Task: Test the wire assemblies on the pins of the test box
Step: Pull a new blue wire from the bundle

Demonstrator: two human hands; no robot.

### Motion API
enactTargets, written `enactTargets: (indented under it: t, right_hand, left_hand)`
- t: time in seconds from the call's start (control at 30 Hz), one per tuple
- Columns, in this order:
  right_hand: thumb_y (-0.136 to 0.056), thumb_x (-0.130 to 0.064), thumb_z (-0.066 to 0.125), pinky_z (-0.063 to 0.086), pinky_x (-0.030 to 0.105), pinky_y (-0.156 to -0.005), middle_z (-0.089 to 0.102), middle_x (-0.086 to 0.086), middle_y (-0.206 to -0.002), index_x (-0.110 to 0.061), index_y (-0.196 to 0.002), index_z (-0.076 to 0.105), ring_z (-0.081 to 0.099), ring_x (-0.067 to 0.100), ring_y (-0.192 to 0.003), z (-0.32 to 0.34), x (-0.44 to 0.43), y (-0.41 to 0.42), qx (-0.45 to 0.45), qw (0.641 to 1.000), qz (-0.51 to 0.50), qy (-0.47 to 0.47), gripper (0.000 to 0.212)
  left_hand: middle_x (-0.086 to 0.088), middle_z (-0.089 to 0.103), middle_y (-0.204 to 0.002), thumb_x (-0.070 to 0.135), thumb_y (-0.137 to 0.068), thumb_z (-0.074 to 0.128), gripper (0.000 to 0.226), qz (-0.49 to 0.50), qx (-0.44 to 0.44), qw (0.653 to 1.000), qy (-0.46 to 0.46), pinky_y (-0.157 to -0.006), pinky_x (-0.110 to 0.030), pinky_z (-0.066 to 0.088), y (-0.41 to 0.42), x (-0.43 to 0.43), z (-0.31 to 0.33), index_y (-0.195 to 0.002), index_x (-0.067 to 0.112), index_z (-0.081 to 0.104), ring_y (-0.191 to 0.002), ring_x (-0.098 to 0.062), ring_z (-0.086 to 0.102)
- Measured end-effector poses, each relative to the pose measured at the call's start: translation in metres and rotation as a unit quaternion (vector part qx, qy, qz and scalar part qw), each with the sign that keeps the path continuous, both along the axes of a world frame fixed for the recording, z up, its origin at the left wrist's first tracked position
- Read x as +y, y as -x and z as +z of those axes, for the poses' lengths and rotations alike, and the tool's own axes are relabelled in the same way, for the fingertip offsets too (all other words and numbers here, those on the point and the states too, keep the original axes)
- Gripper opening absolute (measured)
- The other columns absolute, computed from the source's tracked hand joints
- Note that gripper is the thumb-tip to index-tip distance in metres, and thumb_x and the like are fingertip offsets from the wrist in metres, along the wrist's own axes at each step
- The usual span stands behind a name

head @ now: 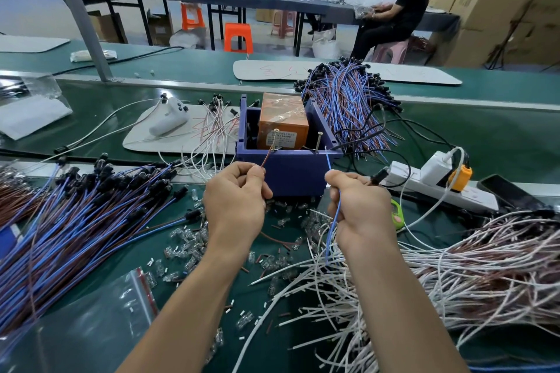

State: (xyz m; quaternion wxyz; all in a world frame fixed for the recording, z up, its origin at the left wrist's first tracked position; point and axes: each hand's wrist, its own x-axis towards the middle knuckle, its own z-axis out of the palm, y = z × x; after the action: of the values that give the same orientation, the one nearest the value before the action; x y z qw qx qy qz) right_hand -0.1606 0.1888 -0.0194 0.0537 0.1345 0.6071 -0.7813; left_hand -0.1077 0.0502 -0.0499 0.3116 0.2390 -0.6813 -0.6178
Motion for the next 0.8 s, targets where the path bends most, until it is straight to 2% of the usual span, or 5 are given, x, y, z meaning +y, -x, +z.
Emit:
enactTargets:
  t: [0.53, 0.67, 0.73, 0.8]
  right_hand:
    - [-0.085, 0.004, 0.073, 0.032, 0.025, -0.047, 0.046, 0.002, -0.051, -0.010, -0.066, 0.062, 0.034, 0.013, -0.044, 0.001, -0.003, 0.004, 0.018, 0.999, 0.014, -0.031, 0.026]
    - [-0.088, 0.005, 0.070, 0.031, 0.020, -0.040, 0.044, -0.001, -0.046, -0.011, -0.067, 0.058, 0.034, 0.009, -0.037, 0.000, 0.007, -0.002, 0.010, 1.000, -0.004, 0.027, 0.029]
    - [-0.089, 0.003, 0.070, 0.032, 0.018, -0.037, 0.043, -0.003, -0.044, -0.013, -0.066, 0.057, 0.035, 0.008, -0.035, 0.000, 0.014, -0.009, 0.009, 0.998, 0.020, 0.056, 0.031]
    - [-0.090, 0.001, 0.070, 0.031, 0.019, -0.037, 0.044, -0.002, -0.045, -0.012, -0.067, 0.060, 0.035, 0.008, -0.036, 0.002, 0.019, -0.018, 0.017, 0.995, 0.088, 0.045, 0.029]
  left_hand:
    - [0.000, 0.071, -0.060, 0.019, -0.100, 0.062, 0.024, 0.003, -0.019, 1.000, 0.006, -0.042, -0.022, 0.039, -0.002, -0.001, 0.002, -0.078, 0.019, 0.069, -0.041, -0.009, 0.049]
    - [-0.002, 0.069, -0.058, 0.016, -0.101, 0.060, 0.023, 0.031, 0.013, 0.997, -0.068, -0.040, -0.021, 0.040, -0.006, 0.001, 0.005, -0.078, 0.015, 0.067, -0.039, -0.010, 0.047]
    - [-0.003, 0.068, -0.057, 0.017, -0.101, 0.059, 0.022, 0.040, 0.024, 0.993, -0.106, -0.041, -0.024, 0.041, -0.009, 0.003, 0.009, -0.079, 0.014, 0.065, -0.040, -0.011, 0.047]
    - [0.000, 0.068, -0.058, 0.027, -0.095, 0.058, 0.019, 0.060, 0.007, 0.994, -0.086, -0.050, -0.030, 0.041, -0.012, 0.006, 0.011, -0.078, 0.021, 0.065, -0.048, -0.015, 0.051]
